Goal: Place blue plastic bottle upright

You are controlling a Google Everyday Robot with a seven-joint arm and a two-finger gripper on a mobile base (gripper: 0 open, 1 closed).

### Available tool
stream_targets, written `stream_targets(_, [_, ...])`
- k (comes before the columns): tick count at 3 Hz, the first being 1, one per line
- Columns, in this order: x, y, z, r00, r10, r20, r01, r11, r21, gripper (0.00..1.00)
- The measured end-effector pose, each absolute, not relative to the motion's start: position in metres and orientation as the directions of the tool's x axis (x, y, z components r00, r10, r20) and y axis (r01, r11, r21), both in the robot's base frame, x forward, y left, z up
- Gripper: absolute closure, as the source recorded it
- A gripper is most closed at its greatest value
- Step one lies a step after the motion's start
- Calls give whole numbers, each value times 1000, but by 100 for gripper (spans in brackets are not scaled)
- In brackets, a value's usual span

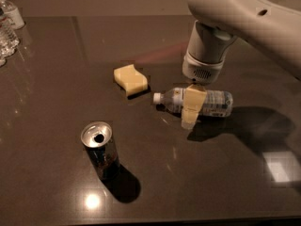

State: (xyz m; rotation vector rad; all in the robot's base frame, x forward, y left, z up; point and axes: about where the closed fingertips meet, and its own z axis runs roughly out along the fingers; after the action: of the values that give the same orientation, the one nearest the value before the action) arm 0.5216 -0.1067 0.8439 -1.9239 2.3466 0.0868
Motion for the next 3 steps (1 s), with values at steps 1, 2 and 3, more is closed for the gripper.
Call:
stream_targets(1, [525, -105, 841, -202, -972, -117, -979, 205, -16, 13])
stream_targets(2, [527, -104, 841, -204, -972, -116, -978, 207, -13, 36])
stream_targets(3, [528, -102, 847, -199, -972, -127, -979, 202, -14, 59])
